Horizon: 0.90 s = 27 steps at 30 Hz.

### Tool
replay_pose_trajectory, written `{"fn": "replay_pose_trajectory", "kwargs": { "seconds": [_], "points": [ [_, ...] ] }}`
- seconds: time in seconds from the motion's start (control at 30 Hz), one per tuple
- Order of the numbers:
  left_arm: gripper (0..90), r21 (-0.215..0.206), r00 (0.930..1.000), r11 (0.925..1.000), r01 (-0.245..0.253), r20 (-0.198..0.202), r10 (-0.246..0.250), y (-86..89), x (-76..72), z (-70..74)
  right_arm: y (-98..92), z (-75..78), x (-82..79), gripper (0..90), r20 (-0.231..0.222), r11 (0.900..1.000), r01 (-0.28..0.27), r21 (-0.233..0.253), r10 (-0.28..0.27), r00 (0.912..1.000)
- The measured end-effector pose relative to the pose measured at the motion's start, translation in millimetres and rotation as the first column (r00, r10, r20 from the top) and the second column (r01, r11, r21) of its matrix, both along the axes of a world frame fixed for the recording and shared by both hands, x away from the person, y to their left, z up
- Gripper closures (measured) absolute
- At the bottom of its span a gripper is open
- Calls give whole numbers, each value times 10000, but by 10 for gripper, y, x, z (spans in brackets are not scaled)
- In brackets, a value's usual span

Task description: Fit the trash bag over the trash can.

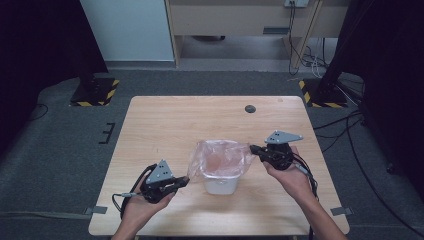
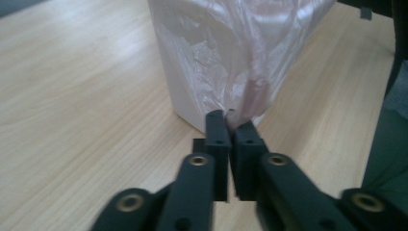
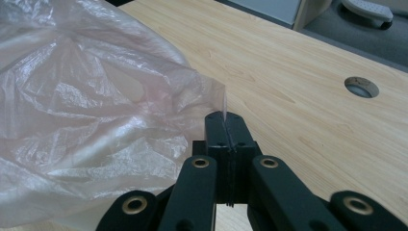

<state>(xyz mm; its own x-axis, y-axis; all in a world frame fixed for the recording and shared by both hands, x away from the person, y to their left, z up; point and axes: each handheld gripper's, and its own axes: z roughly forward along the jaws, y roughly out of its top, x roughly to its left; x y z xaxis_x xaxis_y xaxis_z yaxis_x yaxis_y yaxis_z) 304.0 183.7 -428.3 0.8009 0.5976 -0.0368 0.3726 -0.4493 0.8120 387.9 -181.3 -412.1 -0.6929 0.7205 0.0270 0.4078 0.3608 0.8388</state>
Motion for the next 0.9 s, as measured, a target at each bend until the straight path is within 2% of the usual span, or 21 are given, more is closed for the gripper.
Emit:
{"fn": "replay_pose_trajectory", "kwargs": {
  "seconds": [0.13, 0.3, 0.4, 0.47, 0.6, 0.77, 0.9],
  "points": [
    [633, -305, 9988, 9993, -209, 440, 222, 32, -28, 41, 2, 19, -16, 900, 102, 10000, -54, 40, 53, 9999],
    [488, -563, 9959, 9984, 32, 906, 19, 86, -108, 72, -5, 18, -6, 900, 121, 9999, -36, 116, 35, 9999],
    [484, -600, 9948, 9981, 140, 1012, -78, 140, -160, 73, -8, 18, -2, 900, 125, 9999, -46, 138, 44, 9999],
    [514, -642, 9943, 9979, 127, 1061, -58, 185, -193, 82, -9, 16, 4, 900, 122, 9999, -63, 119, 61, 9999],
    [535, -657, 9935, 9976, -218, 1097, 289, 247, -201, 111, -1, 20, 3, 900, 159, 9998, -138, 124, 136, 9998],
    [553, -651, 9878, 9940, -874, 1235, 949, 303, -35, 129, 21, 27, 6, 900, 143, 9997, -219, 124, 217, 9997],
    [520, -696, 9831, 9903, -1203, 1301, 1285, 264, 147, 108, 37, 27, 9, 900, 144, 9995, -302, 129, 300, 9994]
  ]
}}
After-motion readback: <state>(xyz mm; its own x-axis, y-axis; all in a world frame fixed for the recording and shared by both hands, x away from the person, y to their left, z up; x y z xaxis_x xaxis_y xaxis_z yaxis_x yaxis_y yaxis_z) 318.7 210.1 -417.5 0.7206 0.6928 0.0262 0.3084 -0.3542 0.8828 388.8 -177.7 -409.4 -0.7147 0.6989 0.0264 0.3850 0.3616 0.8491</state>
